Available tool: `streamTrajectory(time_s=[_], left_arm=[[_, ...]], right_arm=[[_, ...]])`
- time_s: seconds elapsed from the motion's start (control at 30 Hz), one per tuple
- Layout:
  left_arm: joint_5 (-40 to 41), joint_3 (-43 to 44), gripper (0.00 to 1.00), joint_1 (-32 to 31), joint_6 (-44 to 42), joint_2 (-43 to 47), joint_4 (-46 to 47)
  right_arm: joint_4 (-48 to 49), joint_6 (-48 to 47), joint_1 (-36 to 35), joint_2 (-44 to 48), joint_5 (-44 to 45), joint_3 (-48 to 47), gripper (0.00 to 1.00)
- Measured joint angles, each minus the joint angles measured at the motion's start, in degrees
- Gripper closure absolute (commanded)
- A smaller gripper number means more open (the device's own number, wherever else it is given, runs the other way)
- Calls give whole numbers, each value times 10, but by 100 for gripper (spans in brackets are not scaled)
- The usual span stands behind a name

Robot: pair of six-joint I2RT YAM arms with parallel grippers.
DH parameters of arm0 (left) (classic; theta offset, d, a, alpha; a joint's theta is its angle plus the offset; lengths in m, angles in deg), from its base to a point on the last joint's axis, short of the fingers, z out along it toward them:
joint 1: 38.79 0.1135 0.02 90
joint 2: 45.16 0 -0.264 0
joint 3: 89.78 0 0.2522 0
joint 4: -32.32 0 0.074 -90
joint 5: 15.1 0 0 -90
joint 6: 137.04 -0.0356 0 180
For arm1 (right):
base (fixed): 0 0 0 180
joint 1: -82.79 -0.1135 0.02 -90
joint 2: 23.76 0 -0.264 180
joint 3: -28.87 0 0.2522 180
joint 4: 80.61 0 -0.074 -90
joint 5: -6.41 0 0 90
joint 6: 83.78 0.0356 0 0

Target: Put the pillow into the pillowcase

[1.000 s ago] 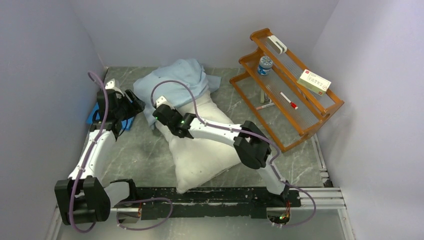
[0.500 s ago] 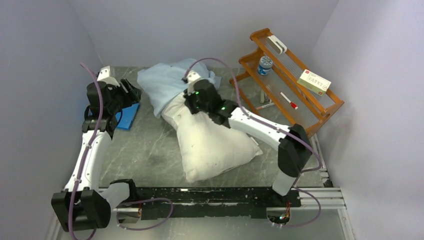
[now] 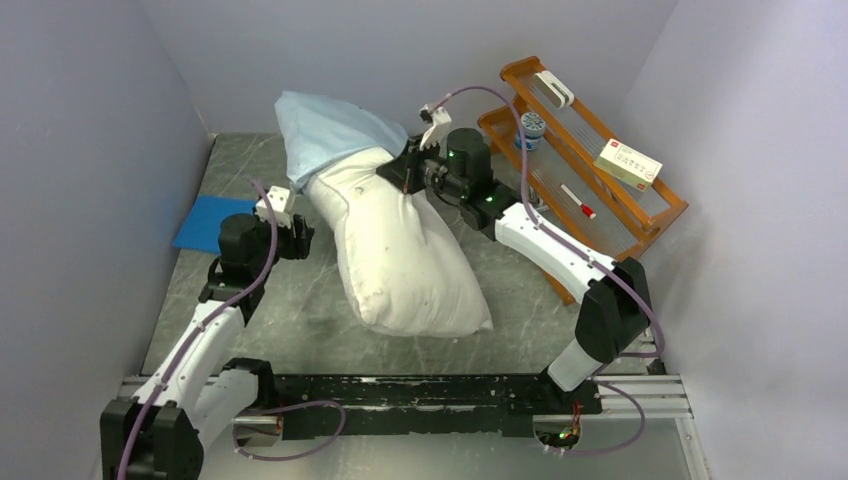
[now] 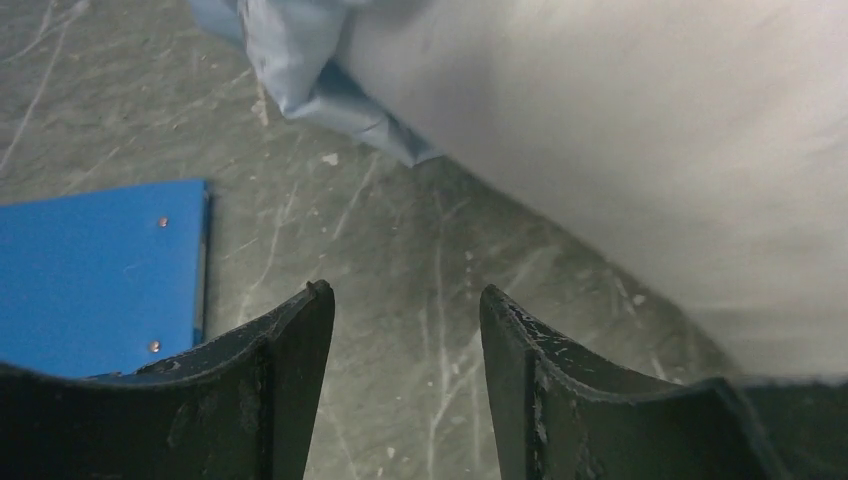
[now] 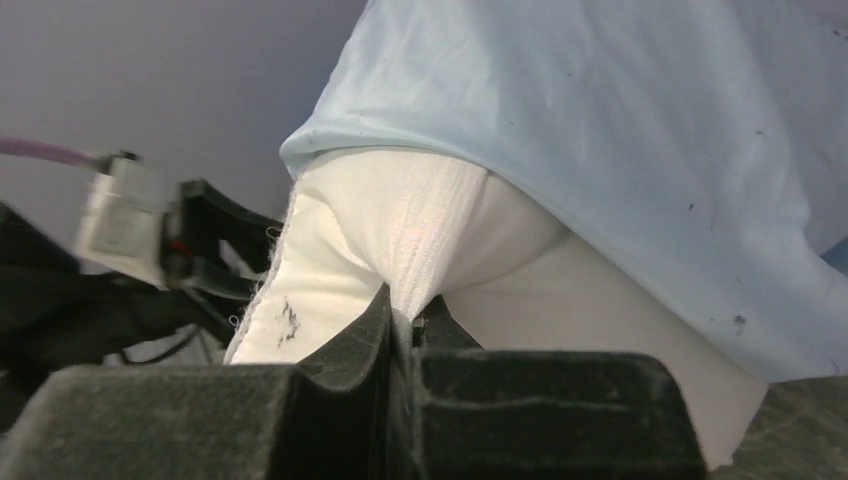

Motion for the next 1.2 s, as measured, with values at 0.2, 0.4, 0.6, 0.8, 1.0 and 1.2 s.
streamTrajectory(time_s=[0.2,0.4,0.6,0.8,1.0,1.2], left_arm=[[25,-23,38,14,-24,-73,121],[-22,-37,35,32,0,-158,313],[-92,-77,34,32,43,-252,497],[-82,-78,34,31,56,-334,591],[-56,-58,52,13,52,-396,670],[-42,-31,54,-4,32,-436,732]], right_arm=[[30,53,23,5,-47,0,100],[40,83,31,5,-59,0,100],[54,110,37,5,-59,0,100],[71,135,39,5,-62,-1,100],[89,155,39,6,-61,0,100],[129,182,40,19,-56,31,100]])
